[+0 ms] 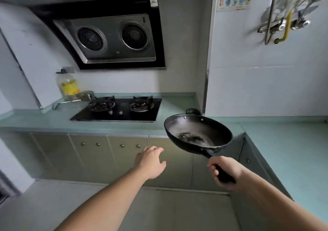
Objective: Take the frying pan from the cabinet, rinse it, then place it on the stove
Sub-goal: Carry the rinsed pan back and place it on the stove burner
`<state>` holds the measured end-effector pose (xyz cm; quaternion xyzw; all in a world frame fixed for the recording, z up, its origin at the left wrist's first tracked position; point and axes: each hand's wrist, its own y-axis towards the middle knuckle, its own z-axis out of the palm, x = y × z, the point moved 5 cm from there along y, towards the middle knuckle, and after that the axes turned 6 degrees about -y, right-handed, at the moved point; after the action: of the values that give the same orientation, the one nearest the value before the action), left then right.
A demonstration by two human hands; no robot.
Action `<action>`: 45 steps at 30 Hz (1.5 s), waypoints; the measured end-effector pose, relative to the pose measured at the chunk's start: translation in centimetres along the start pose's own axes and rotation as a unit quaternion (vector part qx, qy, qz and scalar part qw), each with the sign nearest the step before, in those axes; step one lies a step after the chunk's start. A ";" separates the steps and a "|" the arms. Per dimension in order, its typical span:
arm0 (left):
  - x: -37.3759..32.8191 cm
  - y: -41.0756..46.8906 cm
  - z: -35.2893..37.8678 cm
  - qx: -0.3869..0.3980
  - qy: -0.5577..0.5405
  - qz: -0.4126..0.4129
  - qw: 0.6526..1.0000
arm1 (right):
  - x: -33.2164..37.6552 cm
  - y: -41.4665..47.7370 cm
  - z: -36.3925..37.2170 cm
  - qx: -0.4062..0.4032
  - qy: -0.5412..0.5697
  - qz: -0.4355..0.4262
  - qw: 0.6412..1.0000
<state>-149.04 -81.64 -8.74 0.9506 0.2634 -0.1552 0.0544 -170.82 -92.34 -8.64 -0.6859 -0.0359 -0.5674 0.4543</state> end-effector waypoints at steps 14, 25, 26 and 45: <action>10.5 -4.3 -5.4 -0.059 -0.014 -0.090 0.994 | 1.7 2.3 12.7 0.073 -0.109 -0.050 0.990; 22.5 0.7 -8.9 -0.046 0.051 -0.027 0.997 | 5.1 8.3 27.2 0.033 -0.141 -0.069 0.987; 23.2 1.2 -9.2 -0.044 0.058 -0.019 0.997 | 5.4 8.8 28.3 0.028 -0.137 -0.071 0.988; 33.5 16.1 -11.8 -0.050 -0.048 -0.053 0.996 | 13.9 23.9 35.9 0.012 -0.096 -0.081 0.992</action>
<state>-110.30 -76.99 -8.04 0.9228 0.3179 -0.1896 0.1064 -125.66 -89.01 -9.27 -0.7267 -0.1416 -0.5336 0.4089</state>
